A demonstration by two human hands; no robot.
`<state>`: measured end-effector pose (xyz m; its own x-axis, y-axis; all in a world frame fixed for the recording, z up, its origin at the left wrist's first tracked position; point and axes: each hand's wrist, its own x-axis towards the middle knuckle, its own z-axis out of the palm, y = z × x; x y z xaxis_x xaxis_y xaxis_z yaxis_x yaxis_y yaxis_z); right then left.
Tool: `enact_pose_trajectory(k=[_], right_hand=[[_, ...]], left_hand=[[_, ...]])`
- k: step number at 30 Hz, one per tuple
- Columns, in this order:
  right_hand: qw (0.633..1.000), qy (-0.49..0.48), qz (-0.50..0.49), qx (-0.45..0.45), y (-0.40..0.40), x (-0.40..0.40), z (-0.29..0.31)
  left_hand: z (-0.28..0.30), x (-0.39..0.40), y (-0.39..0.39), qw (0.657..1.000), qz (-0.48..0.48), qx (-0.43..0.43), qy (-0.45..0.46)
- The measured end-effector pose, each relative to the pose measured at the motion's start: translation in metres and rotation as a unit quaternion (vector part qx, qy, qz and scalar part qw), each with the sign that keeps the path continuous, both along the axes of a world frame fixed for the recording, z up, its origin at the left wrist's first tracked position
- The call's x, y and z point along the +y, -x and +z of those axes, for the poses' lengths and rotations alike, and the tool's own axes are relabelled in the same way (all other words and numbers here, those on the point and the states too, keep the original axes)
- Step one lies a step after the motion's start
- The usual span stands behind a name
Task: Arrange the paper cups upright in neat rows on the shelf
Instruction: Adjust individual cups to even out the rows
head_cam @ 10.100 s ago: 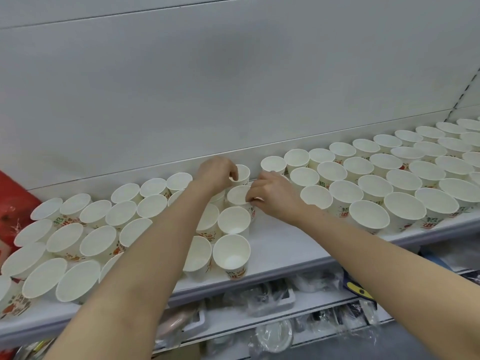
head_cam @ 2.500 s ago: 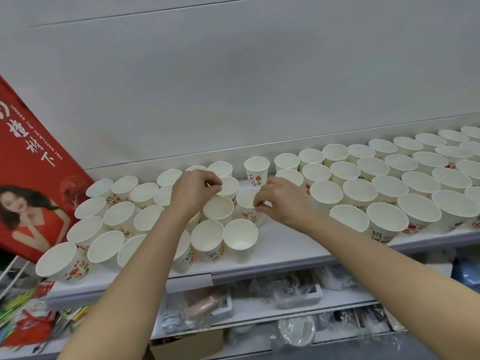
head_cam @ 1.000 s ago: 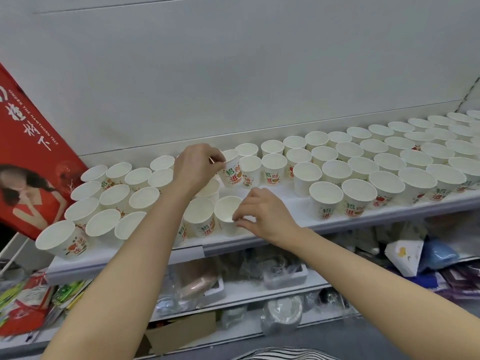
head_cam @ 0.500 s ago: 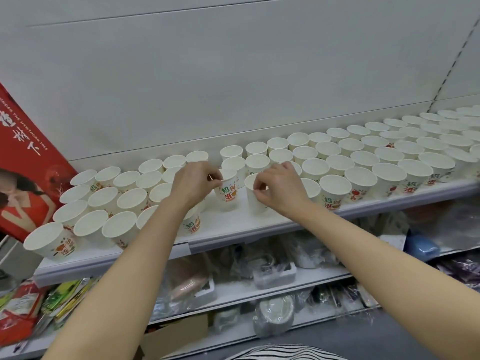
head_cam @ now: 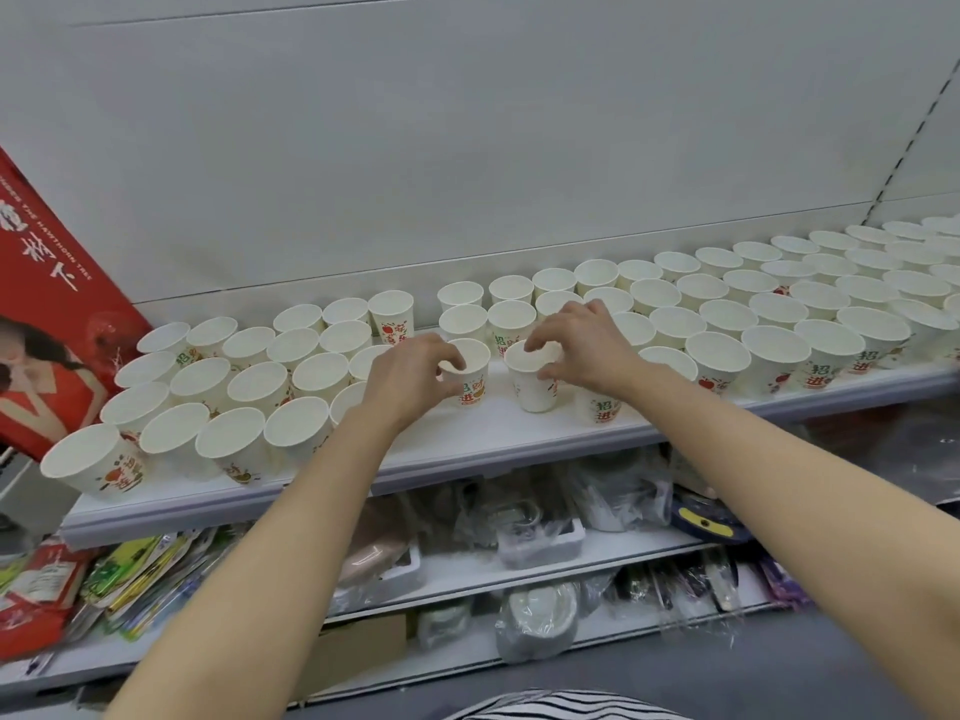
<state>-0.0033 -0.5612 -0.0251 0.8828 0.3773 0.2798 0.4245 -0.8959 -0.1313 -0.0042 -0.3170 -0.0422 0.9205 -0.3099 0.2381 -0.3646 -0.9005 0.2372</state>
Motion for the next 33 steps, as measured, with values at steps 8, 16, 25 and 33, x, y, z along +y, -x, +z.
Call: enact_pose_trajectory(k=[8,16,25,33], right_hand=[[0.997,0.072,0.031,0.012,-0.01,-0.003,-0.003],[0.997,0.027,0.061,0.028,-0.019,0.007,-0.001],[0.996,0.066,0.06,0.021,-0.028,-0.012,-0.004],[0.998,0.033,0.044,-0.023,-0.025,-0.01,-0.003]], left_hand=[[0.002,-0.013,-0.006,1.0,0.01,-0.005,-0.027],[0.005,-0.023,-0.007,0.999,0.026,-0.01,-0.022],[0.002,-0.035,-0.009,0.998,0.043,-0.026,-0.046],[0.003,-0.035,-0.012,0.996,0.077,-0.035,-0.03]])
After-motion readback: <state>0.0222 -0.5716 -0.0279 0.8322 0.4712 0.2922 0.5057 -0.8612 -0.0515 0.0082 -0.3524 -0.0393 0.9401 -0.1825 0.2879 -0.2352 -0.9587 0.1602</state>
